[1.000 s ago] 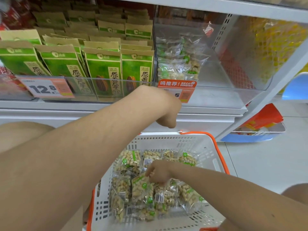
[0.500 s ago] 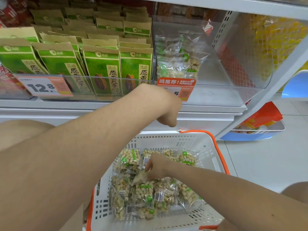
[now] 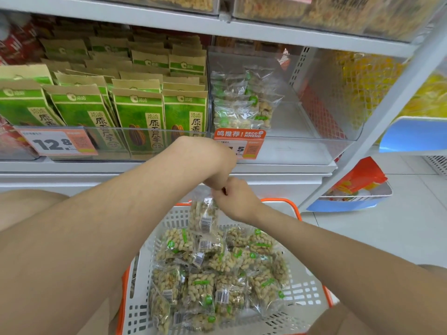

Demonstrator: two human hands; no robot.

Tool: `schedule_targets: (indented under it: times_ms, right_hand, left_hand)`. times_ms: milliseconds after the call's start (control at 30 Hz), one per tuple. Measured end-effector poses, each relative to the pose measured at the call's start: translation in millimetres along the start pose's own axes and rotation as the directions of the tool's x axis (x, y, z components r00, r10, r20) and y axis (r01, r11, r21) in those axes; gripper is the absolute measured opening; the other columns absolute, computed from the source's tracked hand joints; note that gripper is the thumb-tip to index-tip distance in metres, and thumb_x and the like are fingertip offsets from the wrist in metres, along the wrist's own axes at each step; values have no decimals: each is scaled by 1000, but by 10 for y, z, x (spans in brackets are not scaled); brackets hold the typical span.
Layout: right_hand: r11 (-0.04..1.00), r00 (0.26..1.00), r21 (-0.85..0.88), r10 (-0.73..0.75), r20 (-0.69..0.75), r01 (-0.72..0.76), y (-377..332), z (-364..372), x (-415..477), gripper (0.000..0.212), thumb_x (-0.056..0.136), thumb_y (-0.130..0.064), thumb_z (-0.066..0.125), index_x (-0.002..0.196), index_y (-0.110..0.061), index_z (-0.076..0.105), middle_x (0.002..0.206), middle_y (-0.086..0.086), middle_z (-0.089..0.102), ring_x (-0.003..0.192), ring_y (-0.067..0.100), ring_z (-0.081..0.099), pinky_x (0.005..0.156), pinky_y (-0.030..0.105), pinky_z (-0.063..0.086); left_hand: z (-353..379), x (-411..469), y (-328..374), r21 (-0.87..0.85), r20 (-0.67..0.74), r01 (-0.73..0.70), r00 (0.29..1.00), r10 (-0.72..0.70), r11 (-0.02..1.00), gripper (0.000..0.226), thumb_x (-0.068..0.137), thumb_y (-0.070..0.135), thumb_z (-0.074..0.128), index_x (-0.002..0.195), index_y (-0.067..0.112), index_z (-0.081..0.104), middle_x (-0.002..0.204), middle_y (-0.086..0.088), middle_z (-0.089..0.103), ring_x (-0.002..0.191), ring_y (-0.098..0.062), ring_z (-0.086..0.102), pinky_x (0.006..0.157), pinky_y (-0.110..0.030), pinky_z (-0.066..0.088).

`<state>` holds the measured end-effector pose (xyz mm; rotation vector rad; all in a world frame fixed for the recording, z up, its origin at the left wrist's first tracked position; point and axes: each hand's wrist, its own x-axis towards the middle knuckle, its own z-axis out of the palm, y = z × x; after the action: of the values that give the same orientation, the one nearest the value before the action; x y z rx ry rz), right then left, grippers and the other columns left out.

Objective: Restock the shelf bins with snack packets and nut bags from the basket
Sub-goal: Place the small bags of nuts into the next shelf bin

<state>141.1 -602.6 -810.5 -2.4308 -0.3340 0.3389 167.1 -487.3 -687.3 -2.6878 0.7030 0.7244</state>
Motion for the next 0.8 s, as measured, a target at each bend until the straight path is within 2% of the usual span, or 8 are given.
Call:
schedule_targets:
  times_ms: [100, 233, 300, 400, 500, 600, 700, 800]
  right_hand:
    - [937, 987, 324, 153, -37, -133, -126, -292, -21, 37, 98, -14, 42, 82, 11, 62, 67, 24, 70, 56, 31, 72, 55, 44, 59]
    - [892, 921, 426, 284, -266, -152, -274, -523, -10, 39, 86, -32, 48, 62, -7, 66, 69, 16, 70, 75, 40, 72, 67, 44, 58]
    - [885, 901, 450, 290, -323, -124, -353, -623, -53, 44, 86, -37, 51, 59, -5, 65, 67, 20, 70, 69, 41, 72, 63, 50, 62]
    - [855, 908, 517, 249, -337, -43, -472, -763, -166, 46, 94, -28, 52, 59, -3, 66, 63, 25, 67, 52, 39, 70, 50, 49, 60]
    - [944, 839, 314, 87, -536, 102, -526, -910, -207, 44, 88, -32, 49, 51, -10, 57, 45, 9, 51, 47, 27, 57, 48, 42, 50]
    - [975, 697, 81, -89, -712, 207, -538, -1117, -190, 38, 83, -25, 51, 47, -17, 40, 45, 0, 34, 49, 14, 33, 49, 35, 28]
    - [944, 563, 96, -105, -820, 315, -533, -1334, -149, 22, 84, -16, 56, 62, -22, 55, 56, -8, 50, 57, 9, 46, 57, 30, 38]
    - [929, 571, 191, -26, -820, 316, -542, -1398, -82, 16, 83, -19, 60, 99, -21, 64, 90, -3, 61, 80, 12, 58, 78, 32, 49]
  left_hand:
    - [-50, -111, -5, -63, 45, 37, 998, -34, 997, 30, 95, 40, 64, 77, 16, 59, 77, 1, 56, 70, -20, 54, 63, -32, 45]
    - [-54, -203, 21, -286, -26, 15, 999, -23, 958, 56, 80, 73, 68, 96, 19, 68, 75, 5, 72, 72, -19, 71, 61, -32, 55]
    - [-39, -167, 13, -410, -119, -43, 993, -6, 911, 47, 79, 65, 72, 97, 22, 69, 70, 3, 75, 57, -19, 73, 57, -37, 64]
    - [-66, -164, -20, -454, -253, -126, 967, 8, 882, 19, 79, 48, 73, 87, 32, 73, 72, 8, 74, 61, -13, 72, 61, -38, 65]
    - [-157, -228, -7, -468, -380, -172, 925, -22, 867, 12, 79, 39, 74, 75, 28, 70, 64, 9, 66, 61, -7, 62, 56, -26, 51]
    - [-258, -243, 9, -512, -518, -181, 845, -134, 840, 24, 79, 31, 67, 71, 9, 64, 63, -7, 63, 60, -21, 56, 51, -32, 44]
    - [-336, -246, 48, -577, -663, -244, 698, -272, 780, 35, 84, 39, 61, 66, 10, 58, 59, -10, 59, 56, -19, 46, 53, -41, 41]
    - [-360, -199, 92, -607, -744, -262, 518, -421, 750, 43, 98, 51, 53, 68, 20, 52, 62, 3, 56, 65, -19, 51, 59, -37, 35]
